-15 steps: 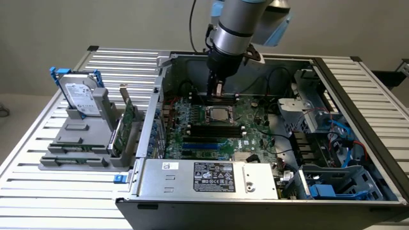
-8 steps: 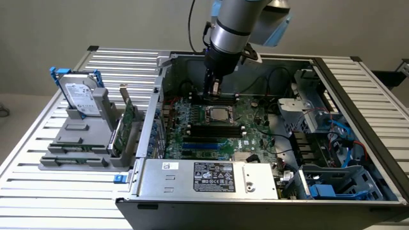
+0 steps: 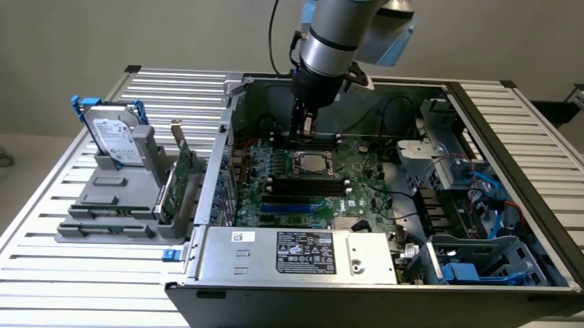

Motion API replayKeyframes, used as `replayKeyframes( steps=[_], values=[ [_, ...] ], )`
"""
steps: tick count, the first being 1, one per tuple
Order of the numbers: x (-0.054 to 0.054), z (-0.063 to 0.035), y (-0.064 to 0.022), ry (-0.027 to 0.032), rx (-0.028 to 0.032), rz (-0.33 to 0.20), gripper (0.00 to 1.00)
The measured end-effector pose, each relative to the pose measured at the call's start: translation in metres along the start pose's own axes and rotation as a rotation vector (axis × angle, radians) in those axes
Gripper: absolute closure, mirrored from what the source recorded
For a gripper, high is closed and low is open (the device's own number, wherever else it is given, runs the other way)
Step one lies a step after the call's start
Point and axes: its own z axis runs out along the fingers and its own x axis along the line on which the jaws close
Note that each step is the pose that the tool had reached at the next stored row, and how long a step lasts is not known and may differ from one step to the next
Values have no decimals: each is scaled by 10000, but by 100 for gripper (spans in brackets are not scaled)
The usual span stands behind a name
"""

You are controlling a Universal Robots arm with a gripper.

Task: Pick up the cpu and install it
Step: 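Close the cpu cover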

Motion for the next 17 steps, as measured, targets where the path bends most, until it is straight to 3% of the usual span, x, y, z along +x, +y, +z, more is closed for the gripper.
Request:
replayKeyframes(
  steps=[11,17],
  values=[
    [0,-6,16,3,53,0,89],
    [-4,-169,170,117,55,-26,89]
  ],
)
